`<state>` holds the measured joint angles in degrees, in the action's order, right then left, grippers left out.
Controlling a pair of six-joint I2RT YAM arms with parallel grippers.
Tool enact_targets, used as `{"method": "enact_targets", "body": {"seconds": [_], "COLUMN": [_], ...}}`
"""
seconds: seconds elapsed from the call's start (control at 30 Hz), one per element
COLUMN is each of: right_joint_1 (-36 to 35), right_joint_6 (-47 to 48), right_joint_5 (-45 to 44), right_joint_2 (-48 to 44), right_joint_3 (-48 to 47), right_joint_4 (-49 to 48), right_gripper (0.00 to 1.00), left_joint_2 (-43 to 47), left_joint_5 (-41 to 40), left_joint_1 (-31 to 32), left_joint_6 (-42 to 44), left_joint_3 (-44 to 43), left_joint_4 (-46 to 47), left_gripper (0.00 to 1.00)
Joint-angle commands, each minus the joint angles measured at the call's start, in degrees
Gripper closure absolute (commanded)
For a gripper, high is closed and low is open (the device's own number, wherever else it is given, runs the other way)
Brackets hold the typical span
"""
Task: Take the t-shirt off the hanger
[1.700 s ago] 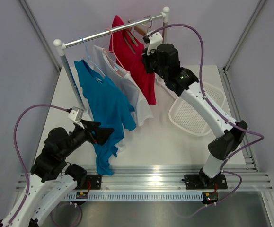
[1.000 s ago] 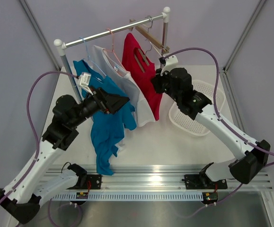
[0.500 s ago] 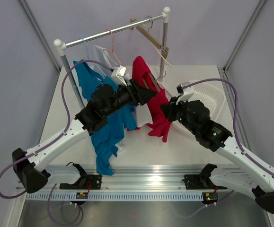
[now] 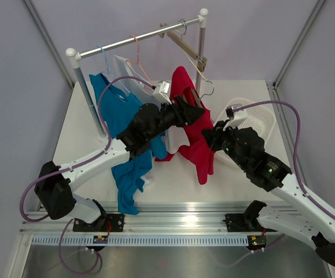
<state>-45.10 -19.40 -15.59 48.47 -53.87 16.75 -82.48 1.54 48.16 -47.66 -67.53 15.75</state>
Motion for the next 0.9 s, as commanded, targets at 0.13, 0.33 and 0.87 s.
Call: {"method": "enact_targets", "body": {"seconds": [0.13,0.33,0.87], "right_joint_1": [-1.1,-1.2,-3.1], "right_joint_6": [0.2,-0.2,0.1], "right_joint_5": [-0.3,1.9,2.5], "right_joint_2": [-2.8,-3.1,-4.3], "right_joint_3": [1.6,1.1,1.6], "right_joint_4": [-2.8,-3.0,-1.8], "right_gripper": [1.00,1.00,1.00], "left_joint_2": [2.8,2.2,-1.8], "left_joint_5": [-1.3,-2.7,-1.9], "left_joint_1": [1.3,1.4,1.4], "left_joint_6": [1.2,1.7,-0.9], "left_joint_3": [1.2,-0.8,-1.7], "left_joint_4": [8.3,5.6,8.7], "left_gripper": [0.43,0.43,0.63]}}
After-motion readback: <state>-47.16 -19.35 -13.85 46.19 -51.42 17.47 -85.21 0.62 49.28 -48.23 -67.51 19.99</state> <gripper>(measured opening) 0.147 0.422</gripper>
